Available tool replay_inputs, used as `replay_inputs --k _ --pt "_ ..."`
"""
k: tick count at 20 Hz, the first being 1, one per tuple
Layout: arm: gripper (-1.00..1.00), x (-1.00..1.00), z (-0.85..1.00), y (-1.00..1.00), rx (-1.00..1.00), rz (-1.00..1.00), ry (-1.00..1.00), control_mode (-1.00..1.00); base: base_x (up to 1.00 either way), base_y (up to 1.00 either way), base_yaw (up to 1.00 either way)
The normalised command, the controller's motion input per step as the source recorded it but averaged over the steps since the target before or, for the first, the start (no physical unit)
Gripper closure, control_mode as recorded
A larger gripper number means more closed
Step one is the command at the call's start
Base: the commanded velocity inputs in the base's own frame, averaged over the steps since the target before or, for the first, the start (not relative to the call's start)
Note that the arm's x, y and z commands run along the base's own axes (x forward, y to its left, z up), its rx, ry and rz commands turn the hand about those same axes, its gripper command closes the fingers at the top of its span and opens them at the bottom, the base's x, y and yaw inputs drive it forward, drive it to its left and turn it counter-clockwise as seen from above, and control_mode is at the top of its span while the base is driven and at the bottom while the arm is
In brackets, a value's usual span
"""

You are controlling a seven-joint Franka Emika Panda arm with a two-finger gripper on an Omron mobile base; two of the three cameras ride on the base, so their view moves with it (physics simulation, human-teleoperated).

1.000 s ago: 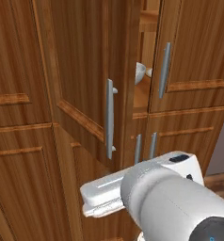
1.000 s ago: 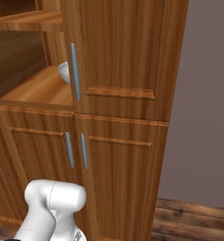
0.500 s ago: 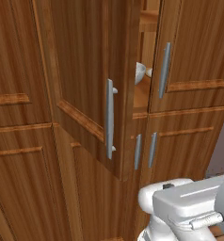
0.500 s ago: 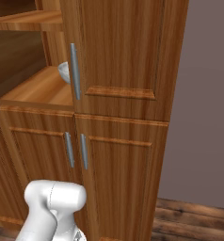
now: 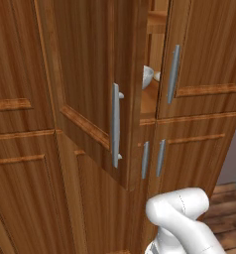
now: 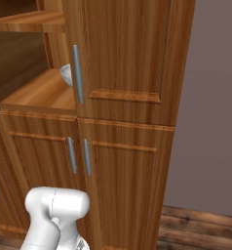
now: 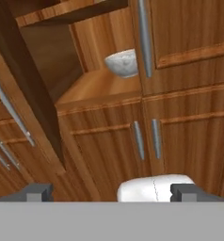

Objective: Move the bowls from the cabinet to the plates on the dining table.

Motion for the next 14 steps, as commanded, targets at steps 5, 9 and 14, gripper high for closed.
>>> replay_inputs --k 5,9,14 --pt "-1.0 0.36 0.0 -0.23 0.02 0.0 0.05 -1.0 0.0 0.0 0.0" --pt "-1.0 0.58 0.0 0.0 0.0 0.0 0.08 -1.0 0.0 0.0 0.0" --pt "-1.0 0.43 0.03 0.0 0.0 0.0 0.12 -1.0 0.0 0.0 0.0"
